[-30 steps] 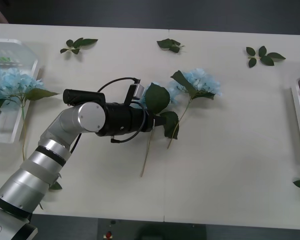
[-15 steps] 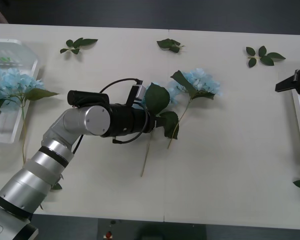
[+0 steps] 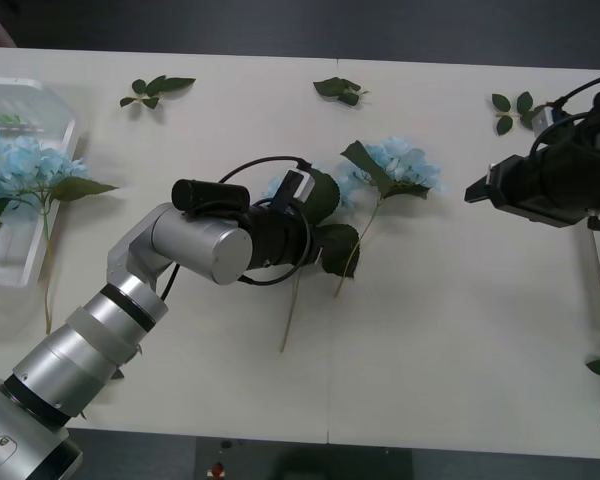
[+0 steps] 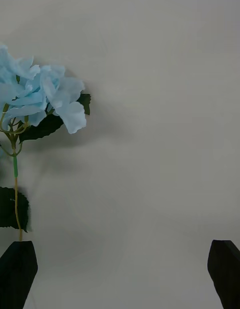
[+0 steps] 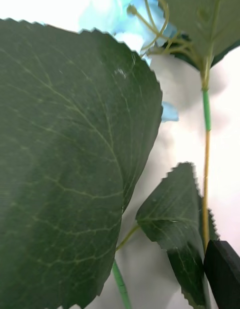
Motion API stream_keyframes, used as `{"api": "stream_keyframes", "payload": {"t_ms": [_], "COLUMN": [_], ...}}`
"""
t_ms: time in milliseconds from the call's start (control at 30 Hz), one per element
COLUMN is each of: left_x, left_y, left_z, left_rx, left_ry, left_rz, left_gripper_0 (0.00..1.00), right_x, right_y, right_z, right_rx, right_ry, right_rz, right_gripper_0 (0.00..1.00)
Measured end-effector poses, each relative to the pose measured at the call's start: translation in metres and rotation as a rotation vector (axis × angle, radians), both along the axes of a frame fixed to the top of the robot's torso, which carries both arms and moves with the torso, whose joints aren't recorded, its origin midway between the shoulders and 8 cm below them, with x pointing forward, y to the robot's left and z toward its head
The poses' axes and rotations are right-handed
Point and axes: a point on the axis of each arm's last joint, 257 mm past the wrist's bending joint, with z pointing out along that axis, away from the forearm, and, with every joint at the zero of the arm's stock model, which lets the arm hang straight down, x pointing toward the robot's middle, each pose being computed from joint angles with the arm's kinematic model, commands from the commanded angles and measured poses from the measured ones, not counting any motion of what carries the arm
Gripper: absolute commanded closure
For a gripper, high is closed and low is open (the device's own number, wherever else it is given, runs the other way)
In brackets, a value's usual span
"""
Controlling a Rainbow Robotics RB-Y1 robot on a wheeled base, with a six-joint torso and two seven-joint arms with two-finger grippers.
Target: Put the red flowers into the right box and the blue flowers into the left box
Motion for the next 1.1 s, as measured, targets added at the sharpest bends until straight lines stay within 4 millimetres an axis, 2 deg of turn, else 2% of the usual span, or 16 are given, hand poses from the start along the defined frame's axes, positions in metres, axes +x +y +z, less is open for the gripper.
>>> {"api": "stream_keyframes", "payload": {"t_ms": [200, 400, 633, 767, 967, 1033, 1100], "left_x": [0.002, 0.003, 0.011, 0.010, 0.009, 0.009, 0.009], "left_y": [0.006, 0.011, 0.016, 0.016, 0.013, 0.012, 0.011], "left_z": [-0.007, -0.013, -0.012, -0.017, -0.018, -0.017, -0.017], "left_rx": [0.075, 0.147, 0.213, 0.263, 0.284, 0.284, 0.286], "left_ry": [-0.038, -0.076, -0.147, -0.175, -0.190, -0.193, -0.196], "left_rz": [-0.012, -0.025, -0.034, -0.054, -0.064, -0.065, -0.065], "left_gripper_0": [0.00, 0.01, 0.14, 0.31, 0.35, 0.46, 0.63], "right_x": [0.009, 0.023, 0.049, 0.059, 0.062, 0.063, 0.066], "right_y": [0.035, 0.071, 0.097, 0.107, 0.114, 0.113, 0.114], "right_z": [-0.012, -0.025, -0.041, -0.048, -0.063, -0.066, -0.069], "right_rx": [-0.017, -0.058, -0.040, -0.035, -0.020, -0.023, -0.036], "right_ry": [-0.002, -0.031, -0.043, -0.054, -0.043, -0.039, -0.055], "right_rz": [-0.051, 0.001, -0.031, -0.027, -0.029, -0.032, -0.025], "right_gripper_0": [0.00, 0.00, 0.00, 0.00, 0.00, 0.00, 0.00]}}
